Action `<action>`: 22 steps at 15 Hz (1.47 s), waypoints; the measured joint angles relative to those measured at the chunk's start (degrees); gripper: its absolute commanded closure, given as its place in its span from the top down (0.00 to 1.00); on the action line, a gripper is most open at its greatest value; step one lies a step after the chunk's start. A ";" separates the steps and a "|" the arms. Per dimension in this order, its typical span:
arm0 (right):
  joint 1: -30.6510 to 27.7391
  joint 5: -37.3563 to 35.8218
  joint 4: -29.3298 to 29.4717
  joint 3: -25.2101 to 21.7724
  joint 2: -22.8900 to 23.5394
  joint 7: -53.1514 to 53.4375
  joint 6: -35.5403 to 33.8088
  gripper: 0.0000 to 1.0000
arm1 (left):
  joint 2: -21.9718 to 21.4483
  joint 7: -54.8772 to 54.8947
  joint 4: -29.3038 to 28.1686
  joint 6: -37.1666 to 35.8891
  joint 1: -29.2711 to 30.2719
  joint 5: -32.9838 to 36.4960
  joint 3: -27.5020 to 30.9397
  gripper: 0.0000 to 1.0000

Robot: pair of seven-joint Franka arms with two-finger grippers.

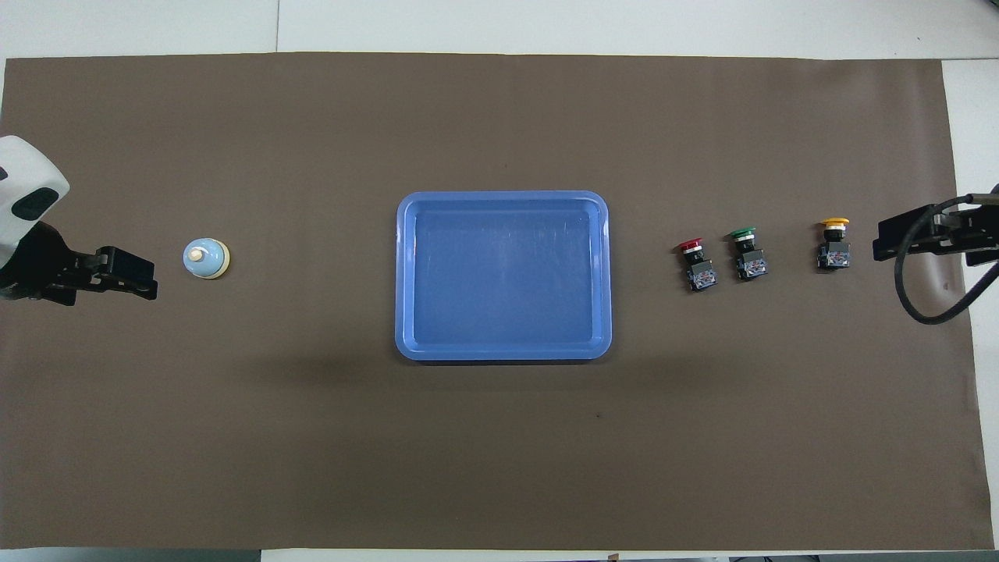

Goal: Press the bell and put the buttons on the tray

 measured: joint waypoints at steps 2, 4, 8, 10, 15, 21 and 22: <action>-1.69 0.00 -0.43 -0.12 -0.02 -2.61 1.72 1.00 | -0.28 0.00 -0.01 -0.26 -0.11 0.00 -0.08 1.00; -4.12 0.00 -2.30 -0.23 -0.02 -4.17 6.25 1.00 | -0.29 0.00 -0.01 -0.04 -0.11 0.00 -0.06 1.00; -7.34 0.00 -6.87 -0.29 2.21 -5.83 14.06 1.00 | -0.28 0.00 -0.01 -0.01 -0.06 0.00 0.12 1.00; -7.74 0.00 -7.52 -0.30 5.43 -6.25 18.70 1.00 | -0.28 0.00 0.03 -0.03 -0.08 0.00 0.06 1.00; -7.88 0.01 -11.20 -0.30 14.72 -6.25 35.04 0.99 | -0.28 0.00 0.52 -0.06 -0.12 0.00 -0.07 1.00; -12.38 0.00 -20.67 -0.37 19.67 -9.18 45.25 0.99 | -0.29 0.00 1.66 -0.14 -0.15 0.00 -0.13 1.00; -12.53 0.01 -21.06 -0.37 19.77 -9.43 45.25 0.99 | -0.30 0.00 1.66 -0.10 -0.15 0.00 -0.14 1.00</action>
